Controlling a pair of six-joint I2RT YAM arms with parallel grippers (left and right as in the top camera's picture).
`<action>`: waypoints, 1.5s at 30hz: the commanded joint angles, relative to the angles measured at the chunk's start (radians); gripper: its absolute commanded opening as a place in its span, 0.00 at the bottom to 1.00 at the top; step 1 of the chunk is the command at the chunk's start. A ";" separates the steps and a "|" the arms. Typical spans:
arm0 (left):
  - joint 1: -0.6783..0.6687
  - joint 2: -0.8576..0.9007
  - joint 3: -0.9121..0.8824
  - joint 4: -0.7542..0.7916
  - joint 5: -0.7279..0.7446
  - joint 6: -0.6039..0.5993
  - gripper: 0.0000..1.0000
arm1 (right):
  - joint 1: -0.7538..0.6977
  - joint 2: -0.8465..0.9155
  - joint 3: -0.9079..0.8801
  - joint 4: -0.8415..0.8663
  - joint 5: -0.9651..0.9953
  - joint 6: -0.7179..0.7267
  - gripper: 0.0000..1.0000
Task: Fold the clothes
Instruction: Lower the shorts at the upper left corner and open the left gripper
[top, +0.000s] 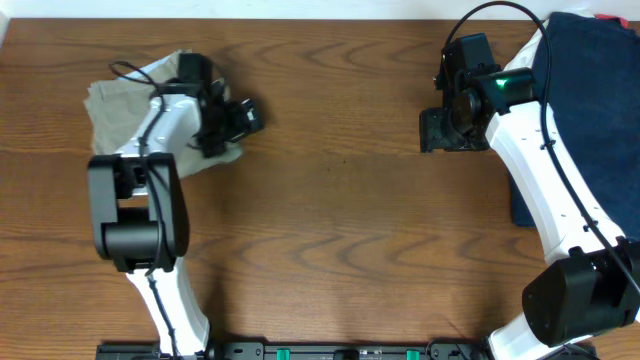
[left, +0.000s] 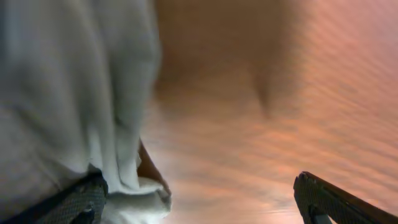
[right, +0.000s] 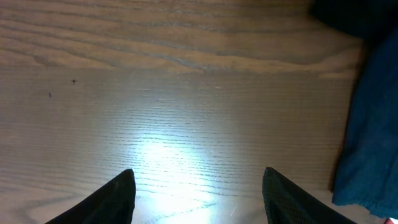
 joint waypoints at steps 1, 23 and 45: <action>0.090 0.008 -0.007 -0.061 -0.142 -0.008 0.97 | -0.009 -0.019 0.013 0.000 0.007 0.002 0.64; 0.241 -0.085 -0.006 -0.072 -0.153 0.132 0.98 | -0.010 -0.018 0.012 0.008 0.006 0.002 0.94; -0.165 -0.242 -0.018 -0.803 -0.242 0.189 0.98 | -0.378 -0.018 0.010 -0.324 -0.180 -0.084 0.99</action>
